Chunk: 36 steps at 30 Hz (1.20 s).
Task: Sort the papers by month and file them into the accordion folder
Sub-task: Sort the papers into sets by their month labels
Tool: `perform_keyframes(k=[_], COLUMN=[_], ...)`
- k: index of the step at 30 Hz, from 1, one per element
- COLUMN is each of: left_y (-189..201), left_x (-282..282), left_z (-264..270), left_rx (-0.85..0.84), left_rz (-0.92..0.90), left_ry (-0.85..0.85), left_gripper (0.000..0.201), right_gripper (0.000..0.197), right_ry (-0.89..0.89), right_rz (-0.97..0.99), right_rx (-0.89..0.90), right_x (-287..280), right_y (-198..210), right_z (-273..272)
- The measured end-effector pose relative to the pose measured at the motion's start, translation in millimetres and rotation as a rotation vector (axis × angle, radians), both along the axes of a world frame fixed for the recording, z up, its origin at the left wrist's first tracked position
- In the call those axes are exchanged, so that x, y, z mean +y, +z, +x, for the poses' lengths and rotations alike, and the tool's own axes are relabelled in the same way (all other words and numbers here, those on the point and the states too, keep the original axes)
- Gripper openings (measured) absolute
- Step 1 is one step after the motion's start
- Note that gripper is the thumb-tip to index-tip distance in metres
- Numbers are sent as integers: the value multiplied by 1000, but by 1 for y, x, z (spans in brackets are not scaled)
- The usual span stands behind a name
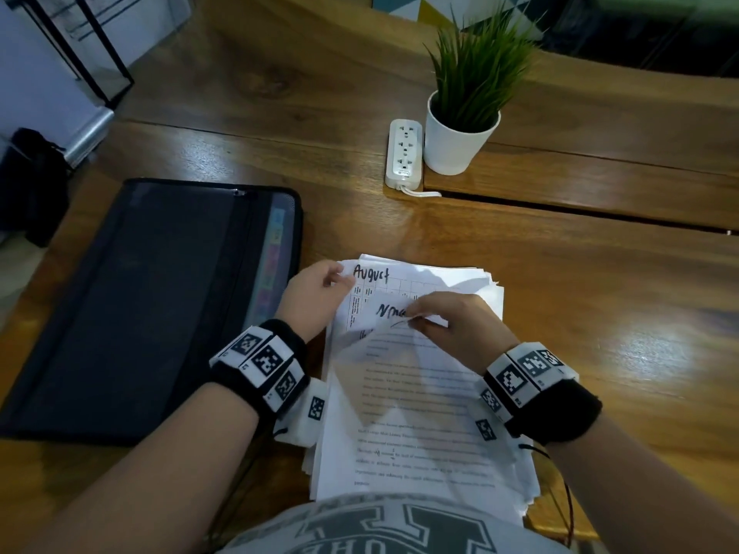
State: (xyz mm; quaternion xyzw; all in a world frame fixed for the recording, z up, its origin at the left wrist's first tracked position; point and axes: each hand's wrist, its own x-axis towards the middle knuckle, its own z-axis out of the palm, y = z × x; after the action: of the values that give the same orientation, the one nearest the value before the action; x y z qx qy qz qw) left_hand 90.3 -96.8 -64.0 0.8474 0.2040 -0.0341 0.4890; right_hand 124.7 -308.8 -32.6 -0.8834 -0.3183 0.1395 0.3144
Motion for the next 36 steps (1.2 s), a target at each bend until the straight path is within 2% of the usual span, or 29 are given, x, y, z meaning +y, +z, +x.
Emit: perform_keyframes(k=[4,6,7,9,12,14,17,21,23,27,31,34,36], left_y=[3,2,3,5,9,10,11,12,14,17,18,24,26], left_x=[-9,-9,-9,-9,-9,-9,-10,-16,-16,-14,-10,-7,-6], left_z=[5,4,4,2,-4,-5,-6,0,3,7,10,12,13], left_rx=[0,-29,-44,-57,-57,-68,-54,-42,-53,-57,13,74,62], left_rz=[133,124,79,-46,-225,-282,-300,-230,-230,-234,-213,-332,-419], left_ry=[-60,-81,-91,-93,-22,-8,-51,-268,-320,-355,-365,-328,-261], left_gripper=[5,11,14,19,21,23,24,22,25,30,12,8,17], right_gripper=[39,25,15,5,5,6,5,7,8,8,7,7,8], right_ry=[-102,-57,-18,17,57,93,95,126,130,126,100,101,105], right_rz=[-47,-7,19,25,-7,-21,-14,-60,-95,-119,-122,-127,-128], right_rx=[144,23,-46,-74,-107,-135,-101,-65,-50,-36,-46,-63,-71], right_x=[-1,-3,-4,-7,-11,-11,-8,-2,1,2,0,0,0], right_y=[4,1,-1,-5,-9,-8,-4,-2,-4,-4,-2,-2,-1], right_z=[-1,1,1,4,9,12,15,11,10,12,17,20,21])
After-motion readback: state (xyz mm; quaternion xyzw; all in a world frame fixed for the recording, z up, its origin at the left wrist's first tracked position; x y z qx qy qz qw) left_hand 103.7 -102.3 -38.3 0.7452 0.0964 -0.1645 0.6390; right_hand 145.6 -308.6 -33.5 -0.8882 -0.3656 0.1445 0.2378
